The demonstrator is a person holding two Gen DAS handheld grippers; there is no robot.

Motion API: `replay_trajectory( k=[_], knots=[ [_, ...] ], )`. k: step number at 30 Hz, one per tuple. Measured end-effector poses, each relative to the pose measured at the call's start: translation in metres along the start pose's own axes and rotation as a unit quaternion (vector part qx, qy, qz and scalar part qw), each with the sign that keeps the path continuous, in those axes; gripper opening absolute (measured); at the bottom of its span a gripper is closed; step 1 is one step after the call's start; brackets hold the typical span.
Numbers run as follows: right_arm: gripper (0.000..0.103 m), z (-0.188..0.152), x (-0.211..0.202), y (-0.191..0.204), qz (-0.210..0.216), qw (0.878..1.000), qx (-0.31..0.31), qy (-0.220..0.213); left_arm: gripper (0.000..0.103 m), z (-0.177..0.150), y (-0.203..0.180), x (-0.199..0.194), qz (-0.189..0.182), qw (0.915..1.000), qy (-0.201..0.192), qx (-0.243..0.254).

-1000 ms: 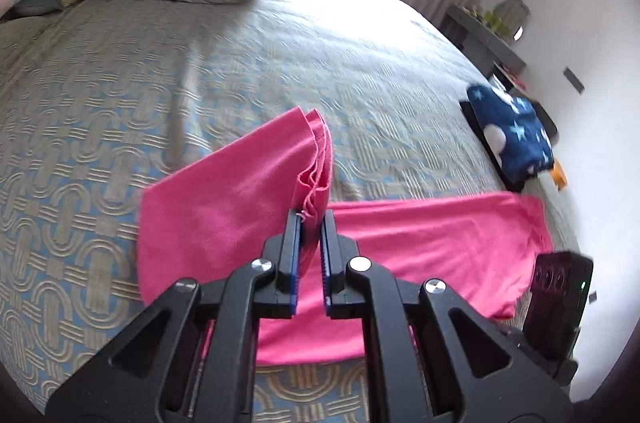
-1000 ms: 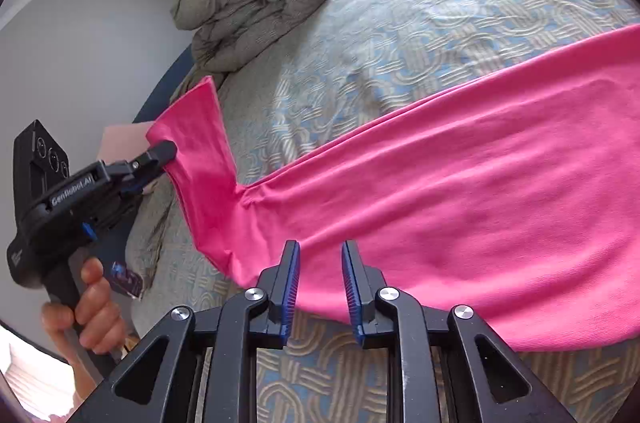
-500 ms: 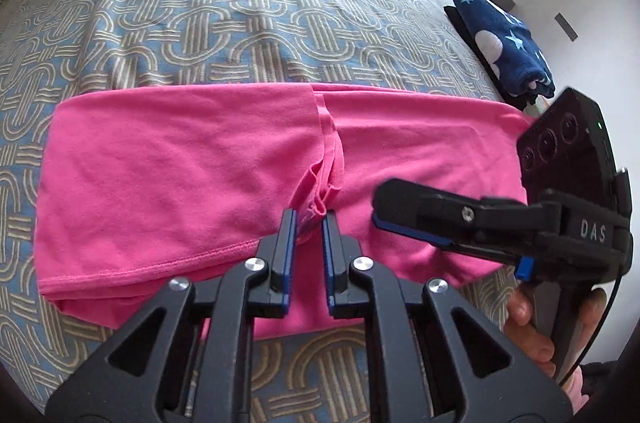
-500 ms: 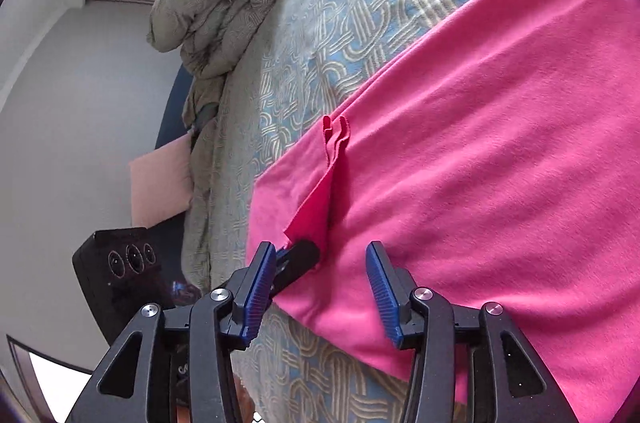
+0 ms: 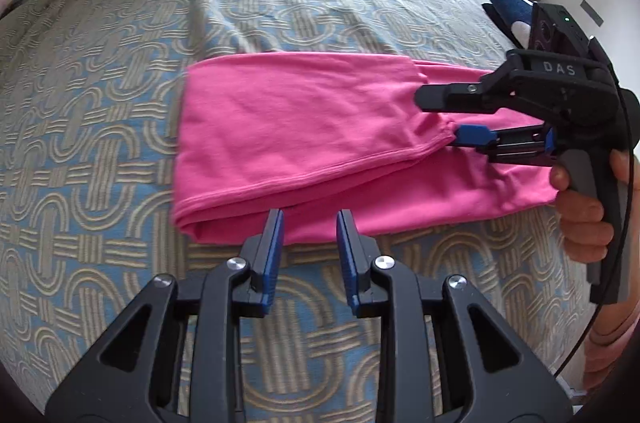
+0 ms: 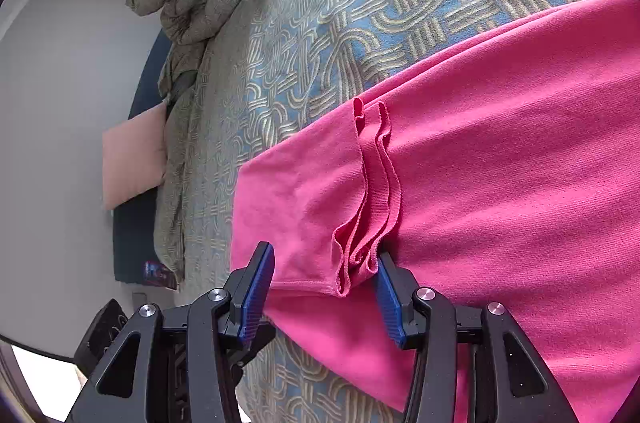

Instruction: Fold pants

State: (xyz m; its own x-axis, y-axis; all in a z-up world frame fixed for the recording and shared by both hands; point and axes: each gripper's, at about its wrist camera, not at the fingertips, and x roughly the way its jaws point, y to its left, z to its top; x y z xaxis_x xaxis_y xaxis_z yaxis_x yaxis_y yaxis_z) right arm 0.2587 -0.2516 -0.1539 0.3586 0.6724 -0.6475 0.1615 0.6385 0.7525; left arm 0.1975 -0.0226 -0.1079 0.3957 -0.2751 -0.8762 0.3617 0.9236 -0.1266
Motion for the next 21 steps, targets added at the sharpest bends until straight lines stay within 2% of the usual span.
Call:
replay_trajectory(
  k=[3, 4, 5, 6, 7, 10, 16, 21],
  knots=[
    [0.049, 0.003, 0.004, 0.003, -0.009, 1.0, 0.0, -0.005, 0.029, 0.0, 0.03, -0.001, 0.037, 0.9987, -0.007, -0.036],
    [0.045, 0.005, 0.007, 0.007, -0.014, 1.0, -0.004, -0.005, 0.029, 0.0, 0.039, -0.002, 0.047, 0.9977, -0.012, -0.048],
    [0.036, 0.006, 0.009, 0.01, -0.019, 1.0, -0.01, -0.008, 0.03, 0.0, 0.047, -0.003, 0.056, 0.9968, -0.015, -0.056],
    [0.01, 0.006, 0.011, 0.014, -0.029, 0.999, -0.016, -0.01, 0.031, -0.001, 0.053, -0.004, 0.063, 0.996, -0.015, -0.062],
    [0.007, 0.007, 0.012, 0.016, -0.043, 0.999, -0.022, -0.012, 0.036, -0.002, 0.058, -0.003, 0.066, 0.9956, -0.014, -0.065],
    [0.006, 0.004, 0.007, 0.022, -0.044, 0.998, -0.033, -0.029, 0.048, -0.007, 0.064, -0.002, 0.069, 0.9959, -0.01, -0.058],
    [0.006, -0.001, -0.012, 0.051, -0.031, 0.994, -0.08, -0.061, 0.05, -0.005, 0.048, 0.009, 0.08, 0.9966, -0.011, -0.015],
    [0.006, -0.007, -0.024, 0.077, -0.027, 0.99, -0.118, -0.077, 0.05, 0.001, 0.056, 0.015, 0.068, 0.9963, -0.01, -0.052]
  ],
)
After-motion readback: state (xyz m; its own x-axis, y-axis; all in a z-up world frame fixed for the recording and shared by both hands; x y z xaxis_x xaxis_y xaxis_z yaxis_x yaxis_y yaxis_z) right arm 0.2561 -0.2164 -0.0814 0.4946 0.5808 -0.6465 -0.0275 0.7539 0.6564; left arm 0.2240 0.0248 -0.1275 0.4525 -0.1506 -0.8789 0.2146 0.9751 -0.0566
